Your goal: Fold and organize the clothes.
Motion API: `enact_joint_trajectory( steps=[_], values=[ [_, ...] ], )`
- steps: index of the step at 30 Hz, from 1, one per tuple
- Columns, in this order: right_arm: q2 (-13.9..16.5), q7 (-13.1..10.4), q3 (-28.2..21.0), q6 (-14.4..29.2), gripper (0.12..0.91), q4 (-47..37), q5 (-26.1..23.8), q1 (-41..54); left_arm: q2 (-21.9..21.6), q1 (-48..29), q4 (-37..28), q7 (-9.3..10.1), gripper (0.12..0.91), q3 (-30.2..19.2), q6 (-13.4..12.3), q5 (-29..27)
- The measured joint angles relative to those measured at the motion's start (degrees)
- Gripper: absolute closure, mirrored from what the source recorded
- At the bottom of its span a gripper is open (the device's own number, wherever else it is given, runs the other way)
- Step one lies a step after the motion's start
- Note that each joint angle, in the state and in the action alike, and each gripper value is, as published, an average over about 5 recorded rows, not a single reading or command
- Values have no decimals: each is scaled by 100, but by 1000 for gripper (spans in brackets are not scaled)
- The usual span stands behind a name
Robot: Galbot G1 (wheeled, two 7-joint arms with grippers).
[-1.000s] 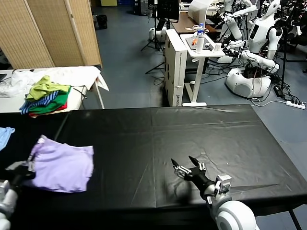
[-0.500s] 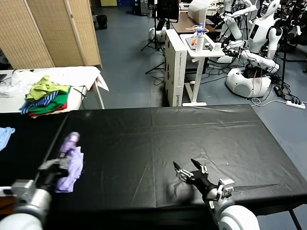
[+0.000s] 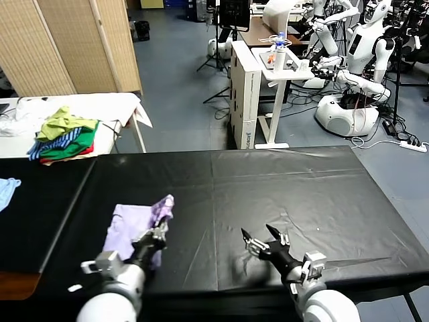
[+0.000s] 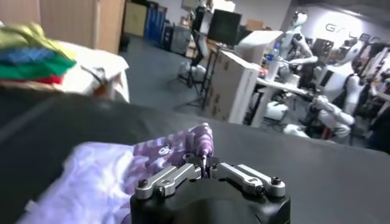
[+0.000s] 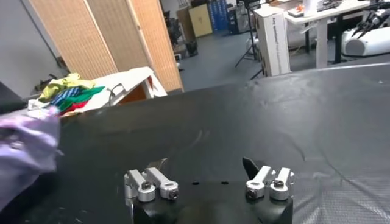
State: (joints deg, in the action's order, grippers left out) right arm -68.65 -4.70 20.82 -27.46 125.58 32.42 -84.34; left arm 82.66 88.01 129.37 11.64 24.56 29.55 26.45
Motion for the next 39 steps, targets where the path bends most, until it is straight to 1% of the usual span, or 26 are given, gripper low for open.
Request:
enact_joint_trajectory(
  steps=[4,5,7,8,10,13,16,18,23,27,30,32,33,36,37,39],
  values=[
    [78,-2,-108,-51,118,-66,133,122,298,48,-180,-100,844,-306,-88,-214],
    [98,-7,-140,-73,118,-84,201,163,358,67,-199,-141,819,-368,-118,-252],
    [135,-35,-219,-128,118,-127,370,262,444,111,-206,-273,731,-462,-185,-324],
    [148,-58,-268,-162,118,-153,473,319,469,137,-196,-360,674,-495,-221,-362],
    [165,-125,-389,-243,118,-218,712,457,481,191,-150,-562,523,-520,-312,-486],
    [156,-242,-617,-368,118,-330,1092,698,427,263,-47,-808,333,-478,-494,-721],
    [111,-343,-890,-444,118,-466,1364,953,317,294,61,-894,192,-355,-657,-905],
    [64,-392,-1082,-473,118,-578,1491,1120,232,307,115,-892,140,-239,-734,-986],
    [-96,-420,-1529,-500,118,-909,1632,1487,105,414,174,-879,124,35,-838,-1167],
    [-243,-436,-1826,-502,118,-1168,1623,1698,131,484,177,-871,123,139,-868,-1284],
    [-339,-482,-1978,-502,133,-1329,1606,1787,146,513,194,-853,123,218,-877,-1291],
    [-385,-515,-2031,-497,190,-1413,1600,1809,142,531,213,-829,123,279,-886,-1283],
    [-400,-526,-2044,-492,235,-1445,1599,1811,139,540,222,-812,123,310,-893,-1277],
    [-417,-534,-2049,-473,412,-1503,1591,1797,134,574,238,-752,123,407,-933,-1259],
    [-420,-529,-2045,-469,488,-1512,1589,1790,135,585,243,-737,123,437,-946,-1255],
    [-422,-518,-2029,-466,602,-1515,1582,1774,143,605,254,-721,123,490,-963,-1251]
  ],
)
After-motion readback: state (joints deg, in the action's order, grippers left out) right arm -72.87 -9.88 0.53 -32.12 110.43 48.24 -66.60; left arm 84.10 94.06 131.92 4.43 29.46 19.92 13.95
